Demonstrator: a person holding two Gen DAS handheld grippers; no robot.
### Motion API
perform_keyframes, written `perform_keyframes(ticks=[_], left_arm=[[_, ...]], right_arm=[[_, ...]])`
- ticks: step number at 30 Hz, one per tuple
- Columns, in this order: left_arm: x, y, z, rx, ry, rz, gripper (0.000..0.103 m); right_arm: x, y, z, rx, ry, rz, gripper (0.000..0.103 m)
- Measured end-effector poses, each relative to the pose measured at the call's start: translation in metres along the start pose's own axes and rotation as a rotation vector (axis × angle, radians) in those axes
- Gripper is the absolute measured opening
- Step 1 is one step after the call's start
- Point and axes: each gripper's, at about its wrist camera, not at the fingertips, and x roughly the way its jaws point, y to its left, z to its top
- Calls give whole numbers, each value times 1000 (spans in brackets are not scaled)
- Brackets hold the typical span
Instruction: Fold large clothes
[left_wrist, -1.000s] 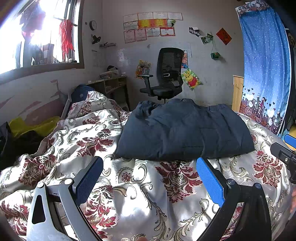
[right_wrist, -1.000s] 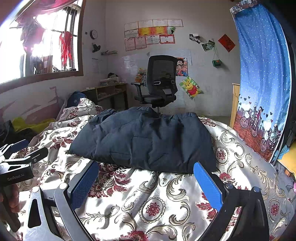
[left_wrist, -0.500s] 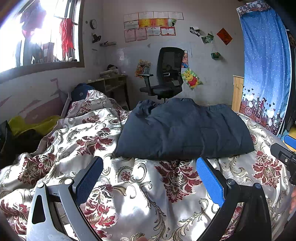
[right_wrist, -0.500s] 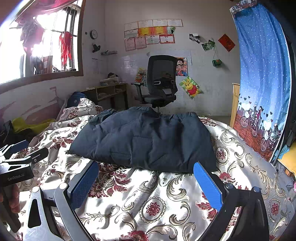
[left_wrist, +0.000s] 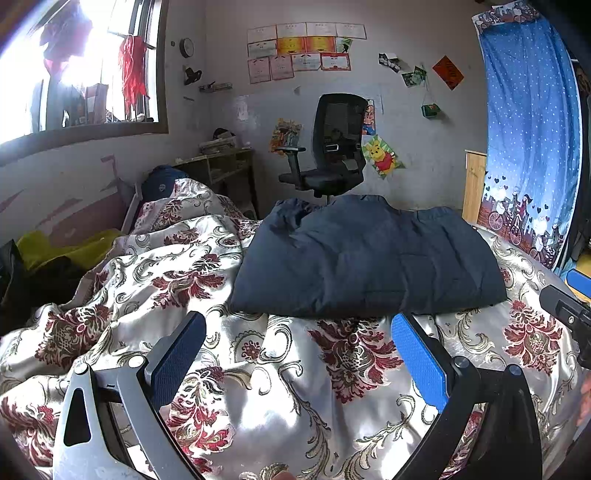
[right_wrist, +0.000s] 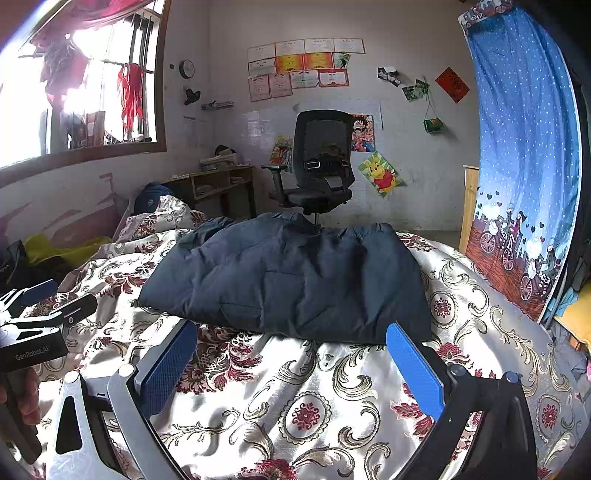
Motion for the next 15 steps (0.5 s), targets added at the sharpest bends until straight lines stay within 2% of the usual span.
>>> perform_keyframes(ticks=[15], left_arm=[[0,-1,-1,-1,2,-4,99]], right_arm=[[0,0,0,1,0,-1,103]])
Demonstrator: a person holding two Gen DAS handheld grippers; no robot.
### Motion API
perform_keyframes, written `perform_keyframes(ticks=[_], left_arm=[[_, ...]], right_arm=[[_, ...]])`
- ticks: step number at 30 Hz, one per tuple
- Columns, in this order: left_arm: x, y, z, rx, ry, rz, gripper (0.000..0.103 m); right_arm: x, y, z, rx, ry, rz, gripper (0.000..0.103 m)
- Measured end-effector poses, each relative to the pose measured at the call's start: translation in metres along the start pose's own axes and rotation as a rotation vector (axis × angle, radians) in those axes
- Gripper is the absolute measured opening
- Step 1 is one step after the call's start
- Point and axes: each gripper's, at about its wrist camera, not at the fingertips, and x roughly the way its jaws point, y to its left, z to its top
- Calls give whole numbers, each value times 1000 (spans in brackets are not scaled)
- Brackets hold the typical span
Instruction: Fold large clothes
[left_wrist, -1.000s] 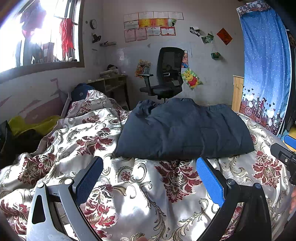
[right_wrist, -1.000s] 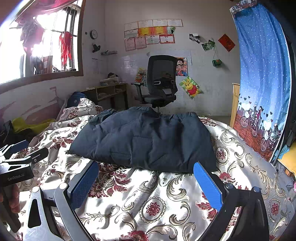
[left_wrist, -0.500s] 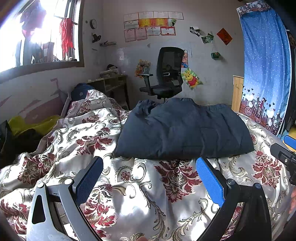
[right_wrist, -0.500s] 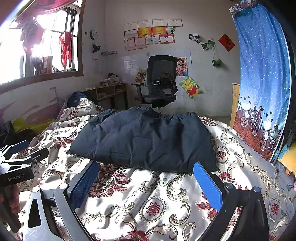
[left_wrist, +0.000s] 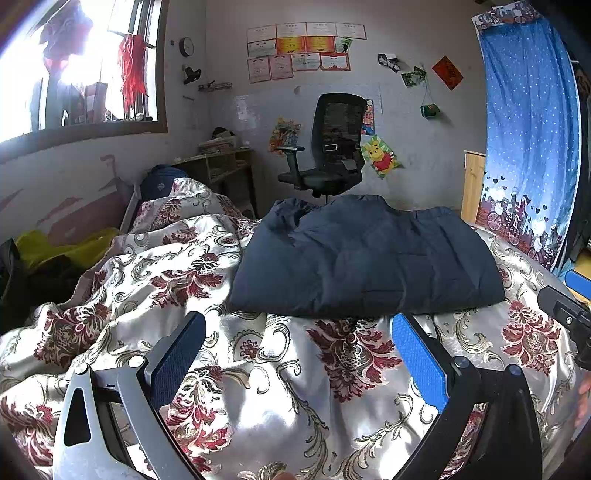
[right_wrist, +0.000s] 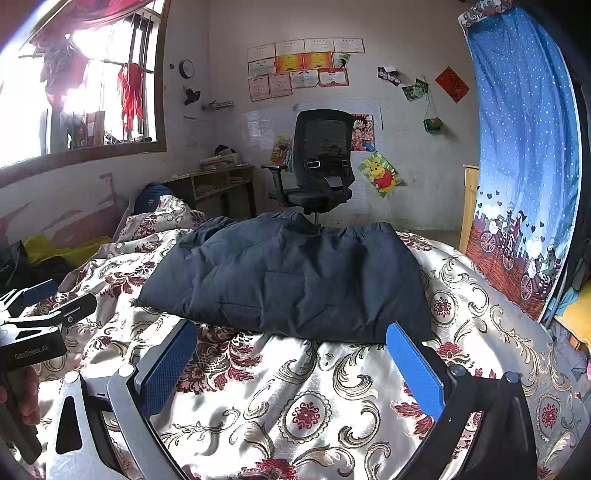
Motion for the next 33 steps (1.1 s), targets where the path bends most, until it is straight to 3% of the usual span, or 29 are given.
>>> perform_keyframes(ticks=[13,33], left_arm=[[-7,-2,0,-28,-19,3,99],[-1,2,0,-44,30,0,99]], right_arm=[[1,1,0,1,0,0,103],[1,2,0,3,1,-1,103]])
